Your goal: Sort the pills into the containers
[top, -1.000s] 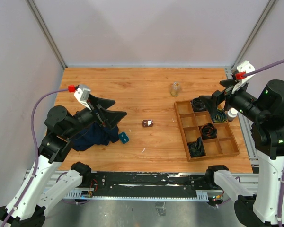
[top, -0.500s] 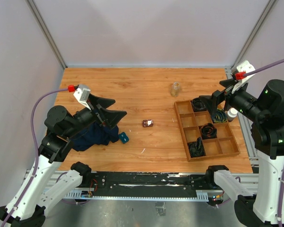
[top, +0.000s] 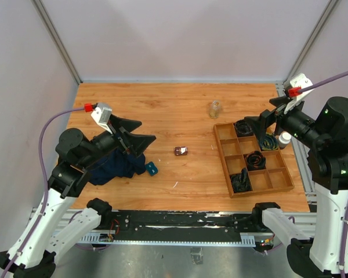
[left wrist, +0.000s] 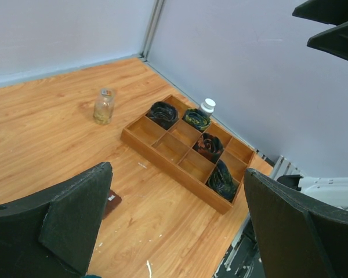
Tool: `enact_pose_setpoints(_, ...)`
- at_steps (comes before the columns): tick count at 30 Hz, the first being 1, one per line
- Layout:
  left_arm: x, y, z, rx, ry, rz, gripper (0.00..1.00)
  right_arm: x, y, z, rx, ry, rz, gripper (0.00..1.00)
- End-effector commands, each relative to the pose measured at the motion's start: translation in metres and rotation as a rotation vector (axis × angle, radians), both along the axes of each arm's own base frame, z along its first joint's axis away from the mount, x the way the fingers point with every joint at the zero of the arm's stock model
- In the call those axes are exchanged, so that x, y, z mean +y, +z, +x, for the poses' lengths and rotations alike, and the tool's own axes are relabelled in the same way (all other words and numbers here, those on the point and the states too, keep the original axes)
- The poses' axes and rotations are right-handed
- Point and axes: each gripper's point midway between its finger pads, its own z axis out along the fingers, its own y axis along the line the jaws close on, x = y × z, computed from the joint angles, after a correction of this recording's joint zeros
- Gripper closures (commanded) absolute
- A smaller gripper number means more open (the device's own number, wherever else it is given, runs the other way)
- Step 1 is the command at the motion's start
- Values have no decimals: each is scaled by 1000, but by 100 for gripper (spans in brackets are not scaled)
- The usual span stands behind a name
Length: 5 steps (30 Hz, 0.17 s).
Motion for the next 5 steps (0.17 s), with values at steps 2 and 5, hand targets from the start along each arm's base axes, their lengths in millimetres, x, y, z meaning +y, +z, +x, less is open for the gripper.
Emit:
enact_pose_setpoints(2,0,14,0,-51,-5,-12,1,-4,4,-2,-17,-15,-2,2)
enact_pose_setpoints(5,0,11,1,-48,-3,-10,1,-2,2,-2,-11,1,-1,2)
